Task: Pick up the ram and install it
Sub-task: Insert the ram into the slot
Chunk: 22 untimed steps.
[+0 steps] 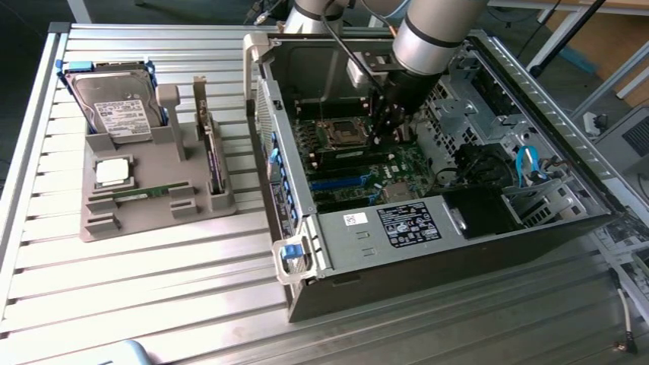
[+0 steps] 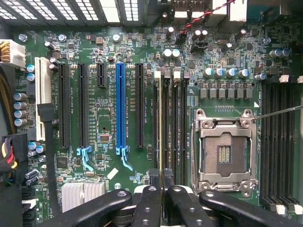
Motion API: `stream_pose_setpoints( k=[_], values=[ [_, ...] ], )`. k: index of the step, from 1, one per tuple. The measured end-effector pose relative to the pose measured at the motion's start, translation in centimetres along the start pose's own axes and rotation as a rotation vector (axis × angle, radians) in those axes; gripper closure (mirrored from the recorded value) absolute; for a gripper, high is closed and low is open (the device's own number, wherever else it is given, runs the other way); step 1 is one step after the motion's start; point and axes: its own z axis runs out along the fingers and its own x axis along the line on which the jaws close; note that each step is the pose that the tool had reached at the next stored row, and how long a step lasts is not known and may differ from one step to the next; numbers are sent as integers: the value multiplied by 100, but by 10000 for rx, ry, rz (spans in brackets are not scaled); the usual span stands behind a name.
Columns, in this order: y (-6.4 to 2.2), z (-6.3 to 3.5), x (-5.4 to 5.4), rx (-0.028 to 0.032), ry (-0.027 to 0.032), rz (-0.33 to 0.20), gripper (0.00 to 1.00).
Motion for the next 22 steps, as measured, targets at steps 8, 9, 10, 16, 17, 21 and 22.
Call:
stream_pose_setpoints(
  k=[8,9,10,16,17,21,22],
  values=[
    [-90,-3,-1,-569,4,26,88],
    [-94,-3,-1,-591,3,27,88],
    [-99,-3,0,-612,2,29,88],
    [-141,-4,-1,-791,3,38,88],
    [-141,-4,-1,-791,4,38,88],
    [-131,-2,-1,-791,3,39,88],
    [-125,-1,-1,-791,3,39,88]
  ],
)
